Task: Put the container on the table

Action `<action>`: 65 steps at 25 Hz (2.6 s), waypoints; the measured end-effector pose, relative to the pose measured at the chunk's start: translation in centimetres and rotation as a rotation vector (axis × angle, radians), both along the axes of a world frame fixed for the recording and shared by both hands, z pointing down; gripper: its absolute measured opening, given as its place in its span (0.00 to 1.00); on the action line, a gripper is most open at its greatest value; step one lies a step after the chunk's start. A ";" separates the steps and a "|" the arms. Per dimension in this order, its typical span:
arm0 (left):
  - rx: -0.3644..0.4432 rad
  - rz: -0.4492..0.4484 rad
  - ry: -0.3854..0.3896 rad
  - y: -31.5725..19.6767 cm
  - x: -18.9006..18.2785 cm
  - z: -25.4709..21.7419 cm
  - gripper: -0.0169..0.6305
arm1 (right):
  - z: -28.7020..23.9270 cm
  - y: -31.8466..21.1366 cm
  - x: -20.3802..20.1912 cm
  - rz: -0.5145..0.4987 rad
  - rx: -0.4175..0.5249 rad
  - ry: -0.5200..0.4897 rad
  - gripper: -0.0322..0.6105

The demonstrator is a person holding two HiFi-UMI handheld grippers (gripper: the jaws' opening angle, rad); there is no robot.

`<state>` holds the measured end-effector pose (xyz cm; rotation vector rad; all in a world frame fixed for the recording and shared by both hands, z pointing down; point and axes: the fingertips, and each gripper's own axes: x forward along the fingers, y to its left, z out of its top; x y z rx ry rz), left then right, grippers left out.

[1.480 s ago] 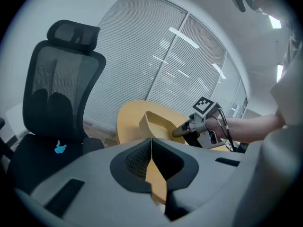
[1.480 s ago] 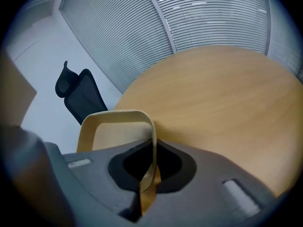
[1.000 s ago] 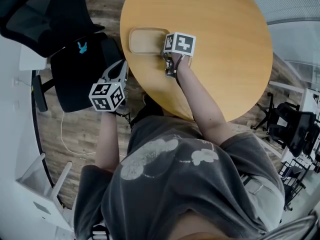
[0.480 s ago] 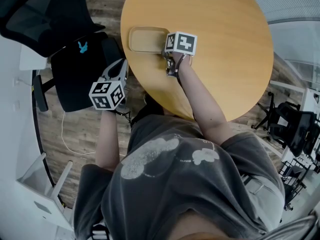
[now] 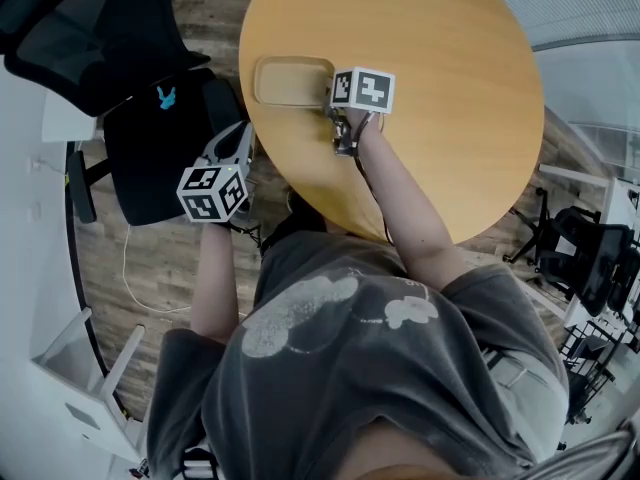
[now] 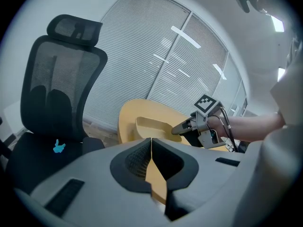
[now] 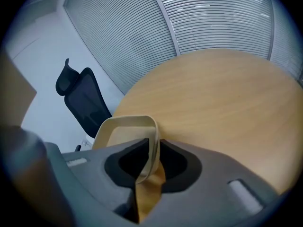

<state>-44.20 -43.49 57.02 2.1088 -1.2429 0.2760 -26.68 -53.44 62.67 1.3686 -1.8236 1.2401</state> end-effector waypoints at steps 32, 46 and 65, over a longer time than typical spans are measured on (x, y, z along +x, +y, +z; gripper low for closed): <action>0.082 -0.157 -0.067 10.2 7.4 -5.0 0.02 | -8.0 8.3 4.0 -0.226 0.153 -0.251 0.05; 0.149 -0.277 -0.108 20.8 17.1 -8.5 0.02 | -12.1 17.6 12.4 -0.384 0.228 -0.314 0.05; 0.206 -0.417 -0.124 32.9 29.0 -9.7 0.02 | -14.1 28.2 24.9 -0.525 0.323 -0.357 0.05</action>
